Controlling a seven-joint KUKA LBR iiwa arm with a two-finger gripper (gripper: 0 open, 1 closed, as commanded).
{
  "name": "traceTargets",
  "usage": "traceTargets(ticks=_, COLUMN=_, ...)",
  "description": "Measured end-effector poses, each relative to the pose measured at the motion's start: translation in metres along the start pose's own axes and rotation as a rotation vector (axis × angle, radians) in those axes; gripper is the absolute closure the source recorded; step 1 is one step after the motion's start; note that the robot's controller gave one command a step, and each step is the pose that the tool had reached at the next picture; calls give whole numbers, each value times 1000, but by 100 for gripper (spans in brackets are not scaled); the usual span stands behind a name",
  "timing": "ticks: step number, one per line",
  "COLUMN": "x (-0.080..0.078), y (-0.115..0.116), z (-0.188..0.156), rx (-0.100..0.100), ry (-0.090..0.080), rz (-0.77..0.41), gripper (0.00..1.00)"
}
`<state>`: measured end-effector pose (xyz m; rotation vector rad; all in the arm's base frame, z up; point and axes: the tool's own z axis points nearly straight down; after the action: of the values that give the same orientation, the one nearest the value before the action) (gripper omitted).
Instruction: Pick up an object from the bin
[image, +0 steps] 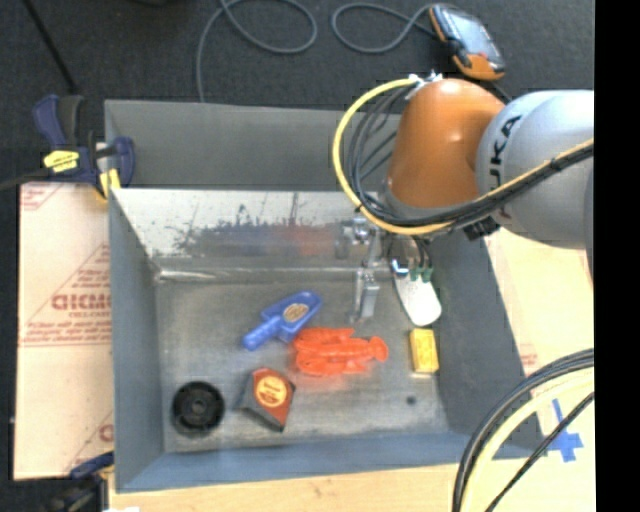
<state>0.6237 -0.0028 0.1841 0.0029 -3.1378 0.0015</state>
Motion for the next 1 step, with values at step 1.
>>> traceTargets(ticks=1, x=-2, y=0, z=-5, rx=0, ry=-8, rz=0, gripper=0)
